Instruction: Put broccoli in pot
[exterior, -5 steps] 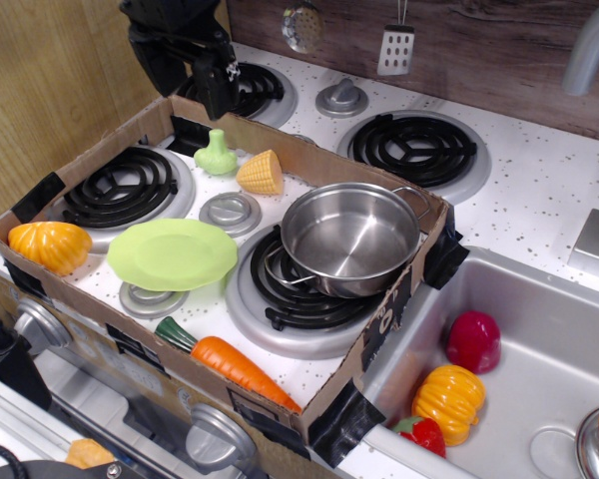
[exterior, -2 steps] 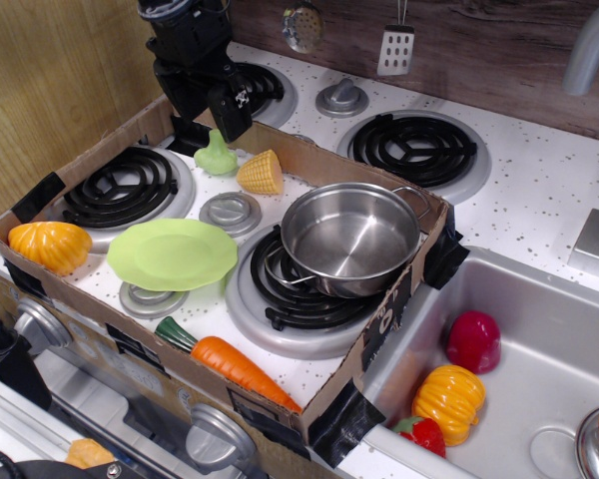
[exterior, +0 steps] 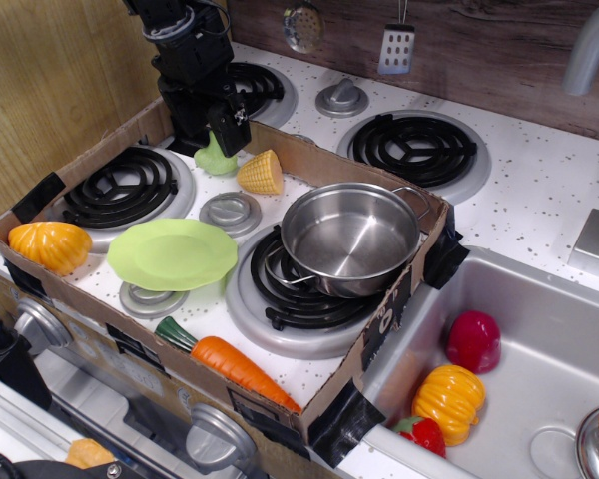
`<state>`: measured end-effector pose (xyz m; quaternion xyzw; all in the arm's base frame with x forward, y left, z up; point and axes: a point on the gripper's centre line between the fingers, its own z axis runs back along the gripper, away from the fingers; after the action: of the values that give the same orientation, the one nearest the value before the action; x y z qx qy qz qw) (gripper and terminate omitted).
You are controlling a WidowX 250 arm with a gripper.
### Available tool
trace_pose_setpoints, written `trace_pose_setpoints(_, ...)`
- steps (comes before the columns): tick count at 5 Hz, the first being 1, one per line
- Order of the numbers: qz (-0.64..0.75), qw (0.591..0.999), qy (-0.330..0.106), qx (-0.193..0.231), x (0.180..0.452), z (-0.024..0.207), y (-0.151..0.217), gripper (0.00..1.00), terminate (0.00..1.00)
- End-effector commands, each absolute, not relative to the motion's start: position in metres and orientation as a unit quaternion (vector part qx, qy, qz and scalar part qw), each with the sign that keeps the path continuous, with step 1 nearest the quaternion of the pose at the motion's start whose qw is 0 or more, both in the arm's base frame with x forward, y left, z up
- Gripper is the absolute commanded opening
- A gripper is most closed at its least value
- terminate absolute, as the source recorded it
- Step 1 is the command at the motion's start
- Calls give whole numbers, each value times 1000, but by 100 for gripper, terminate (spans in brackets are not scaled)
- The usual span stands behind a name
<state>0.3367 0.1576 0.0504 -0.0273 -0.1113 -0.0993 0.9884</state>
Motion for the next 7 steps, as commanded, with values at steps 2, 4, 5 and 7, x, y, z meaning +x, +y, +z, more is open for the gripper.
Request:
trace_pose_setpoints(2,-113,987,-117,6,364,56,174,100,0)
trace_pose_setpoints(4,-89,989,-117,-31,358,31,165,100,0)
trace_pose_setpoints(5,-95,989,-110,-29,358,34,163,0,0)
trace_pose_setpoints(7,-130,986,-100,37,363,68,164,0,0)
